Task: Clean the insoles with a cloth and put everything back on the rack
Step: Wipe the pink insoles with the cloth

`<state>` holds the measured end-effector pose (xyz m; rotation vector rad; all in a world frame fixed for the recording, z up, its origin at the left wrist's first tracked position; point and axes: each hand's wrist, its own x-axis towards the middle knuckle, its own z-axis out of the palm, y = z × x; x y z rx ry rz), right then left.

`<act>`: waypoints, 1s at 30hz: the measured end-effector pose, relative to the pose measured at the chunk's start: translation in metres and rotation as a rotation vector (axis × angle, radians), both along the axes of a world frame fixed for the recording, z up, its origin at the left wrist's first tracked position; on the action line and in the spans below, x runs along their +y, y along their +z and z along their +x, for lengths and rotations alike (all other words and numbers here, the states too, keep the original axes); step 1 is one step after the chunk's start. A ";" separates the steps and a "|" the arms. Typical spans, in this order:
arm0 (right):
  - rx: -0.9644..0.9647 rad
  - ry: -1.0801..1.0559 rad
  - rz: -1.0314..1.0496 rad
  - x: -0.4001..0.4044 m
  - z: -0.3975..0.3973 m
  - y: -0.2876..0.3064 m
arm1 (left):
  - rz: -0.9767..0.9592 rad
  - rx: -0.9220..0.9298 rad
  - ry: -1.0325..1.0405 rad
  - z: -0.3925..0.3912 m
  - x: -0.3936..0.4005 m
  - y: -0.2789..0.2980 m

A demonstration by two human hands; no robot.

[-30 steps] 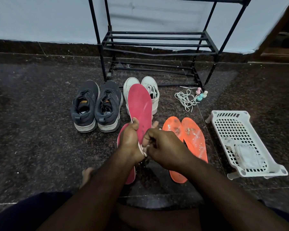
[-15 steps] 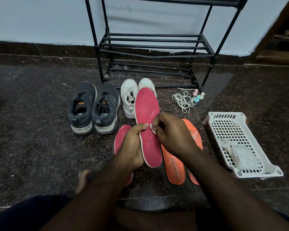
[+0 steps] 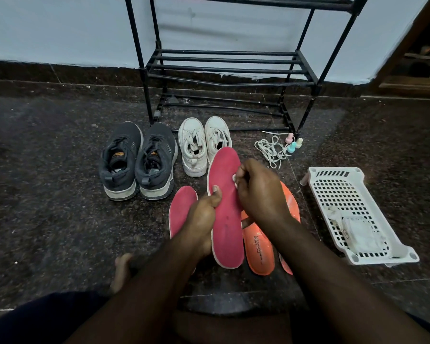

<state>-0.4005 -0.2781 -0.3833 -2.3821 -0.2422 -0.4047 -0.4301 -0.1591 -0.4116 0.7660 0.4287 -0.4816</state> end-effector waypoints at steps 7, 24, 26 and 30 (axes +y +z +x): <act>0.046 0.042 -0.006 0.005 -0.008 -0.003 | 0.030 -0.001 0.003 0.002 0.003 -0.001; 0.098 0.106 0.004 0.003 -0.018 -0.003 | 0.037 -0.026 0.003 0.000 0.001 -0.005; 0.056 0.140 -0.024 0.007 -0.022 -0.003 | 0.027 -0.014 0.008 0.000 0.001 -0.007; 0.003 0.003 -0.010 -0.008 -0.004 0.002 | 0.034 -0.035 -0.031 -0.003 -0.001 -0.005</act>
